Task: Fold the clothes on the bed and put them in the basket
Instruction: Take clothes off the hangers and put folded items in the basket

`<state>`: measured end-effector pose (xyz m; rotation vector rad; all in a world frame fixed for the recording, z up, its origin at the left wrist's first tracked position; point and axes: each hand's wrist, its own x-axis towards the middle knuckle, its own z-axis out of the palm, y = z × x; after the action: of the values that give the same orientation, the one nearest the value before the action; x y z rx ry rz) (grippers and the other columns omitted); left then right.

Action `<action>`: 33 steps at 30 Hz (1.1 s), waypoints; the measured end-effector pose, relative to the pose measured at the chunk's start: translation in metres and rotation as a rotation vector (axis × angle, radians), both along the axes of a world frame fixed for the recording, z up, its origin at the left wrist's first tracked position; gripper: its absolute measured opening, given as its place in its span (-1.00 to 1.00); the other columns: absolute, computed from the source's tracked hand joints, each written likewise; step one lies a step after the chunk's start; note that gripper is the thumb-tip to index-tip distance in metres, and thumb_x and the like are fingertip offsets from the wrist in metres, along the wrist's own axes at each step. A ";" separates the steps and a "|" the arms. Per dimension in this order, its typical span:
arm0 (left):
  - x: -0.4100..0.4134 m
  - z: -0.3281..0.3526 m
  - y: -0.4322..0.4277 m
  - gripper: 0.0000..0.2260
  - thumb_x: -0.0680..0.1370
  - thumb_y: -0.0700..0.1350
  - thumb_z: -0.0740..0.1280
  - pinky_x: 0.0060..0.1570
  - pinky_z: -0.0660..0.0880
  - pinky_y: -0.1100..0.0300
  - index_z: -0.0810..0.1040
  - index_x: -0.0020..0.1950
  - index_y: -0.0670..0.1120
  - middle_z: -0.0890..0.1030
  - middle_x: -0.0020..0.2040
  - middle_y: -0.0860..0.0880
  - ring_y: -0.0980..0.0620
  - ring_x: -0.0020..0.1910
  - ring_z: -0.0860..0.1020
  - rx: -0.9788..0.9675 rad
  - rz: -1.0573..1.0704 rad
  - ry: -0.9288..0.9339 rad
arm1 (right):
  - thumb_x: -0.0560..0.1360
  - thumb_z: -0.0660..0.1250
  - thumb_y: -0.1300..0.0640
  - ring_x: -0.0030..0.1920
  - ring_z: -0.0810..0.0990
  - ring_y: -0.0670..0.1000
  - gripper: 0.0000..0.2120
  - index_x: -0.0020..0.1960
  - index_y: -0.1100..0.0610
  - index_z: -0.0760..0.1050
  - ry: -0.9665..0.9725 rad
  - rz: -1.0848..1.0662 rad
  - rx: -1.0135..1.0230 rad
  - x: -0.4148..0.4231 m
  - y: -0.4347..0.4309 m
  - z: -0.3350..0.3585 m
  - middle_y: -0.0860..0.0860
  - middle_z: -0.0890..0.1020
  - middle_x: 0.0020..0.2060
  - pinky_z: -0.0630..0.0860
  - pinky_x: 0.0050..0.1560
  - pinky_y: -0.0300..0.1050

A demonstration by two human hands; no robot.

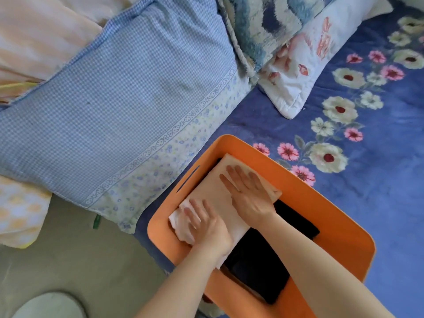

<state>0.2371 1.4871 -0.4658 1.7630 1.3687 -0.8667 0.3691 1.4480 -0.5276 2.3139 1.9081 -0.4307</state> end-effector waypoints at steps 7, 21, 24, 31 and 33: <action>-0.007 -0.062 -0.003 0.23 0.42 0.18 0.47 0.46 -0.19 -0.21 -0.59 0.38 -0.21 -0.56 0.37 -0.36 -0.41 0.39 -0.48 -0.101 -0.170 0.339 | 0.56 0.06 -0.07 0.54 0.10 0.03 -0.42 0.56 0.03 0.16 0.072 0.074 -0.029 0.015 0.007 -0.050 0.05 0.21 0.54 -0.04 0.52 0.00; -0.008 -0.048 0.003 0.05 0.49 0.24 0.35 0.49 -0.10 -0.19 -0.39 0.54 -0.15 -0.34 0.53 -0.27 -0.34 0.50 -0.31 -0.094 -0.275 0.267 | 0.59 0.13 0.12 0.57 -0.22 0.02 -0.33 0.60 -0.03 -0.11 0.282 -0.190 -0.183 -0.006 -0.007 -0.001 -0.04 -0.18 0.58 -0.25 0.51 0.00; -0.006 -0.010 -0.010 -0.17 0.54 0.13 0.31 0.49 0.04 -0.13 -0.14 0.59 -0.10 -0.14 0.57 -0.19 -0.29 0.53 -0.16 -0.088 -0.278 0.074 | 0.59 0.15 0.14 0.58 -0.15 0.06 -0.35 0.60 0.04 -0.05 0.264 -0.331 -0.147 -0.017 -0.059 0.052 0.02 -0.08 0.59 -0.12 0.53 0.05; 0.003 0.084 -0.106 -0.51 0.58 -0.07 0.24 0.37 0.27 0.00 0.23 0.48 -0.11 0.29 0.44 -0.14 -0.17 0.42 0.22 0.135 -0.445 -0.330 | 0.33 0.44 0.09 0.40 0.43 0.15 -0.36 0.40 0.13 0.46 0.074 -0.478 0.000 -0.041 -0.209 0.166 0.13 0.48 0.38 0.44 0.28 0.09; 0.008 0.106 -0.154 -0.53 0.57 -0.09 0.24 0.37 0.26 0.03 0.27 0.46 -0.12 0.31 0.43 -0.14 -0.17 0.41 0.25 0.183 -0.549 -0.401 | 0.15 0.56 0.03 0.22 0.61 0.11 -0.34 0.24 0.12 0.59 0.015 -0.582 0.001 -0.053 -0.268 0.190 0.09 0.63 0.20 0.58 0.05 0.02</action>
<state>0.2450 1.3328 -0.3593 2.3565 0.7289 -0.6181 0.3166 1.1803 -0.3372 2.8442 1.2008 -0.4920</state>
